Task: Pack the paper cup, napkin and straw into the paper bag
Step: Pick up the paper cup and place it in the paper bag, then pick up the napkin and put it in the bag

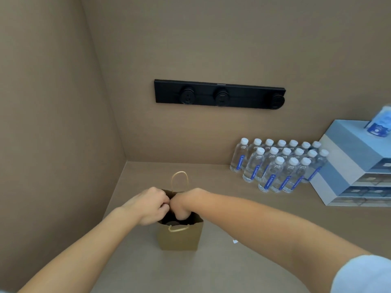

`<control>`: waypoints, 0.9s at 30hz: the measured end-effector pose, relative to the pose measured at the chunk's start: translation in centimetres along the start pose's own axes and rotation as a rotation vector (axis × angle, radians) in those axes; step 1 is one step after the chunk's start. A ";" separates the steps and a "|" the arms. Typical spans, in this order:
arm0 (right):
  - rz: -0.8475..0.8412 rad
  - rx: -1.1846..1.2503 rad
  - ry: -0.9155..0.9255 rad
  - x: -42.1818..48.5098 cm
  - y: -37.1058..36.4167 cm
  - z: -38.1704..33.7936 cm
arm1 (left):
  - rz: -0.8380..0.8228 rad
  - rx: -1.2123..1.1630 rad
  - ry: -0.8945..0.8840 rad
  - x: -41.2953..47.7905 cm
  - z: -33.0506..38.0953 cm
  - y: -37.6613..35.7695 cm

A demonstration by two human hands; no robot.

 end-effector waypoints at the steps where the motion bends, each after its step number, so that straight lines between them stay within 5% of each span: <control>1: 0.023 0.019 0.016 -0.9 0.3 0.2 | -0.004 0.027 0.020 -0.1 0.4 0.4; 11: 0.386 0.041 0.174 -12.0 2.3 5.6 | -0.052 0.333 0.262 -0.3 9.5 6.7; 15: 0.430 0.063 0.059 -15.3 0.4 10.4 | 0.146 0.400 0.169 0.4 16.4 7.3; 18: 0.410 0.099 -0.055 -16.6 -2.4 14.2 | 0.218 0.355 0.074 2.2 21.4 4.4; 27: 0.226 0.220 -0.311 -14.4 -16.2 24.6 | 0.029 0.031 0.168 9.1 23.3 -13.3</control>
Point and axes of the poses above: each hand's wrist, its own x-axis towards the middle knuckle, its own y-axis out of the back of the hand, z = x × y, the point moved 4 cm from there along x, towards the middle knuckle, and after that the axes turned 14 degrees about -z, right-handed, at the moved point
